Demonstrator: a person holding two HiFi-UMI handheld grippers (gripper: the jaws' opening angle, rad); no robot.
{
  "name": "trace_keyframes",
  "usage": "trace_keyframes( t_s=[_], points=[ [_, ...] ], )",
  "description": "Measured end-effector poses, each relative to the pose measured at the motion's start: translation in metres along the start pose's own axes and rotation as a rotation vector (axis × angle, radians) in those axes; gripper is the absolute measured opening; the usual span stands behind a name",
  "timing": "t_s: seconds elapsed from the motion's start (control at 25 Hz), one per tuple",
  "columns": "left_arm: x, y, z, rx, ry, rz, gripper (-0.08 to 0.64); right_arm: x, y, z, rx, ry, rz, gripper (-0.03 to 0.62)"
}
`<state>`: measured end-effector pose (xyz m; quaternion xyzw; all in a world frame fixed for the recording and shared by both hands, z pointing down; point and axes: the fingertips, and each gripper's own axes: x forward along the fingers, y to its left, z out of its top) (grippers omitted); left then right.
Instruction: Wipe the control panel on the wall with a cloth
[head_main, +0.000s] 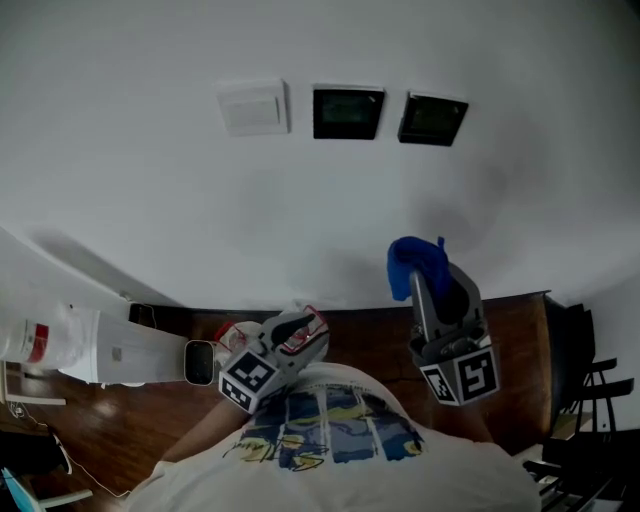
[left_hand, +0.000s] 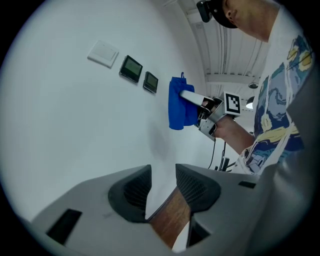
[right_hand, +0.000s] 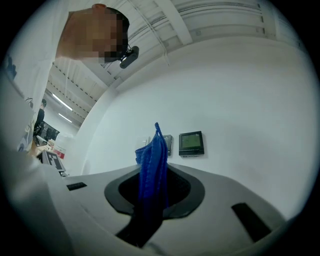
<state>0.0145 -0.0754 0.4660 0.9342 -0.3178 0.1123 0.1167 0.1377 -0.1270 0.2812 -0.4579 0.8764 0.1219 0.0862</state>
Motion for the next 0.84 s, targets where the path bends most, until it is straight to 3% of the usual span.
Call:
trace_keyframes(
  t_s=[0.48, 0.84],
  points=[
    [0.022, -0.025, 0.008, 0.008, 0.001, 0.023, 0.155, -0.037, -0.013, -0.01, 0.035, 0.026, 0.011, 0.094],
    [0.023, -0.013, 0.021, -0.089, -0.084, 0.235, 0.155, -0.053, -0.036, -0.021, 0.041, 0.054, 0.048, 0.094]
  ],
)
